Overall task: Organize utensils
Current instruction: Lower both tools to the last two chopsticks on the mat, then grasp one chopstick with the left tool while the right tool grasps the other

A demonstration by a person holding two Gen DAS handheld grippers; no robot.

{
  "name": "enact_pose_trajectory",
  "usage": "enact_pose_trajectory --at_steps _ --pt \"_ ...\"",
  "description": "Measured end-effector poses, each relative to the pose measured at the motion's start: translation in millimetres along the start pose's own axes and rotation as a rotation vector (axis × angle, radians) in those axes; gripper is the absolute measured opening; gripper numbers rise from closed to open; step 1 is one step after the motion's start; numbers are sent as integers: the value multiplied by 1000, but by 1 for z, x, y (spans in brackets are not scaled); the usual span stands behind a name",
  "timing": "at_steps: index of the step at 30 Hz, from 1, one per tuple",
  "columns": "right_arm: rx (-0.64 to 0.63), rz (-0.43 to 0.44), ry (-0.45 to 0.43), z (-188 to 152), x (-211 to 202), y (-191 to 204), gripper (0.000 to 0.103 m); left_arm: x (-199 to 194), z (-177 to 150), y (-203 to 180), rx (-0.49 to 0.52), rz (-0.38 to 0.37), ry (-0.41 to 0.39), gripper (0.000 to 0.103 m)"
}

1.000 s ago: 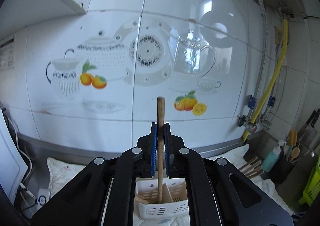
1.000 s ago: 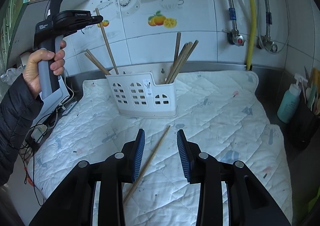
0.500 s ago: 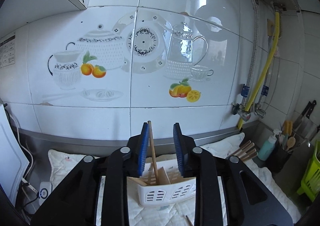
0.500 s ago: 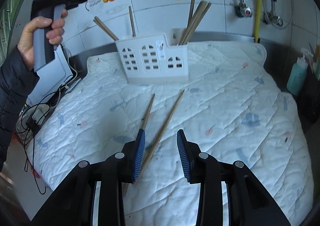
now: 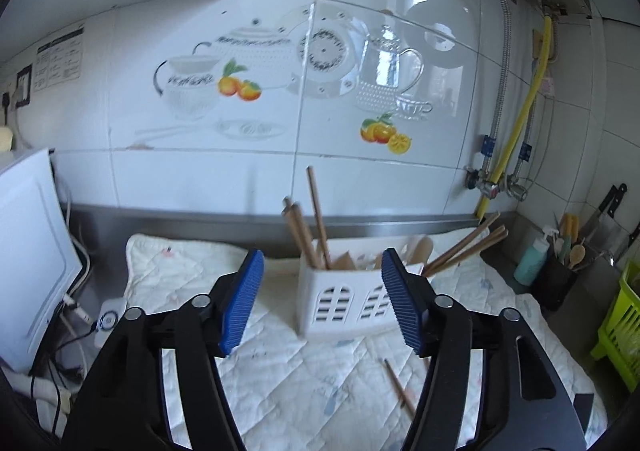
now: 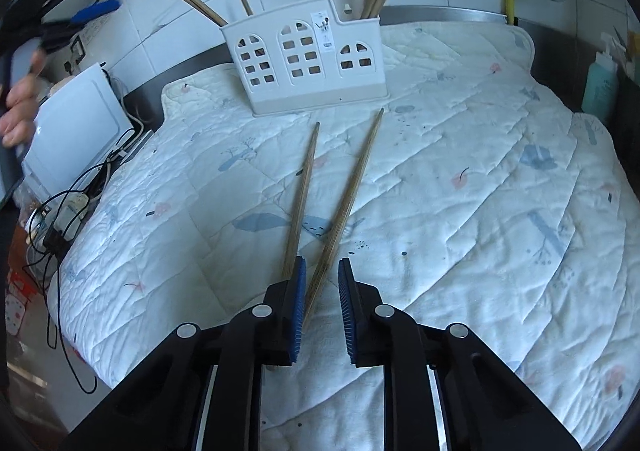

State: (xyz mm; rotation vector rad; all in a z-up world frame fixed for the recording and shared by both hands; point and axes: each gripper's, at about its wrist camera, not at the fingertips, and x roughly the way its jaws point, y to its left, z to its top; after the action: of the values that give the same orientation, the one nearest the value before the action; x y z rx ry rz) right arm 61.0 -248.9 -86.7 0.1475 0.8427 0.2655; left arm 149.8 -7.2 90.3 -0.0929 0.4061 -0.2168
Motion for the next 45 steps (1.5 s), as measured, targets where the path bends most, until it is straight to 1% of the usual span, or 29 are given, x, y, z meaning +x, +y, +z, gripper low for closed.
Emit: enact_pose_trajectory --at_steps 4,7,11,14,18,21,26,35,38,40,41,42,45 --pt "34 -11 3 0 8 -1 15 -16 -21 17 -32 30 11 68" --pt "44 -18 15 1 14 -1 15 -23 -35 26 -50 43 34 69" --pt "33 -43 15 2 19 3 15 -31 -54 30 -44 82 60 73" --pt "19 -60 14 3 19 5 11 -34 -70 29 -46 82 88 74" --pt "18 -63 12 2 17 2 10 -34 -91 26 -69 64 138 74" --pt "16 -71 5 1 14 -2 9 -34 -105 17 -81 41 166 74" --pt "10 -97 -7 -2 3 -15 7 -31 -133 -6 -54 17 220 74" --pt "14 -118 -26 -12 -16 -41 7 -17 -187 -63 -56 -64 346 72" --pt "17 -116 -29 -14 -18 -47 7 -12 -198 -82 -50 -89 372 62" --pt "19 -112 -30 -15 -20 -51 7 -8 -203 -93 -44 -114 388 58" --pt "22 -108 -31 -16 -21 -53 7 -6 -205 -98 -42 -125 392 54" --pt "25 -102 -31 -17 -21 -55 7 -4 -207 -102 -40 -135 396 48" --pt "27 -92 -34 -19 -24 -58 7 5 -211 -110 -41 -143 423 37"
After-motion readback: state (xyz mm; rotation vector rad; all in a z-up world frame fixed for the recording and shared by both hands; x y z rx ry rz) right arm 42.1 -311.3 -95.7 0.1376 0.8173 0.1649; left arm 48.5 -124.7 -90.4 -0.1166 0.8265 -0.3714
